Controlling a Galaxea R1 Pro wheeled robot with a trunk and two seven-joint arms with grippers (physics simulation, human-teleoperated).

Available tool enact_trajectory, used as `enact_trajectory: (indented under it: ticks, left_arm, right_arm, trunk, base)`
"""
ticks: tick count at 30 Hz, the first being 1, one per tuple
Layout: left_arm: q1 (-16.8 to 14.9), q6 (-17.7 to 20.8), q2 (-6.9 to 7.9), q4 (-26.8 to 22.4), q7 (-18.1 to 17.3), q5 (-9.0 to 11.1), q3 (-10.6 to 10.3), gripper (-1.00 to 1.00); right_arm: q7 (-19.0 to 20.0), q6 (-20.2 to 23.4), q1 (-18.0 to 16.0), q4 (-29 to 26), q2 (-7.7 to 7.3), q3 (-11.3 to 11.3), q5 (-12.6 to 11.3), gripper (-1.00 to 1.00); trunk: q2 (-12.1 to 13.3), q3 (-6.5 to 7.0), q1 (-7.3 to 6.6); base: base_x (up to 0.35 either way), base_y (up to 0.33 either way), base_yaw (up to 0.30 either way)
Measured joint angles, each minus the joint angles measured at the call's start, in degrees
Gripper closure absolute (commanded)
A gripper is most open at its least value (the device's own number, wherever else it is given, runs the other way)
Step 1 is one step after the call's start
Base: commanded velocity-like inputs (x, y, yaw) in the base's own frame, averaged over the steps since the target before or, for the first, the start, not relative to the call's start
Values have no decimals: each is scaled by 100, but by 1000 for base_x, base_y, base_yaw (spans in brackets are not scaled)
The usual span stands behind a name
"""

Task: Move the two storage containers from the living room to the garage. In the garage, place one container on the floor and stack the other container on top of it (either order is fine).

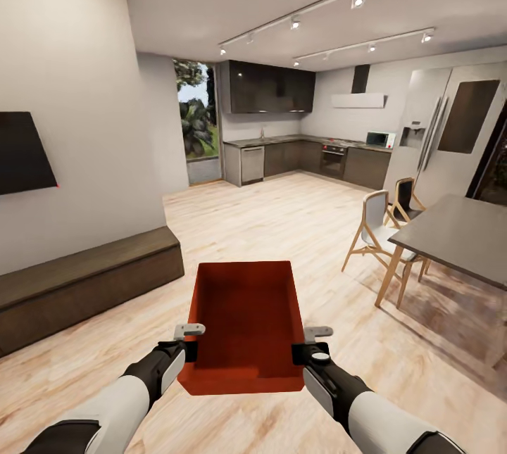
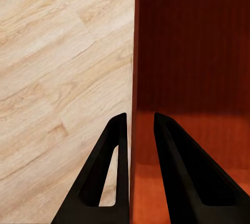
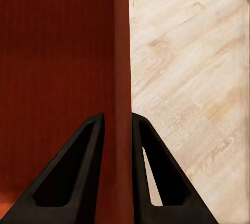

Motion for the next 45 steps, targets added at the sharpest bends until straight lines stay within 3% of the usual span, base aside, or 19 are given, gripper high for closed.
enact_trajectory:
  ticks: [45]
  left_arm:
    - [0, 1, -2, 0, 0, -7, 2, 100]
  right_arm:
    - [0, -5, 0, 4, -1, 5, -13, 100]
  trunk:
    - [0, 0, 0]
  base:
    - [0, 0, -293]
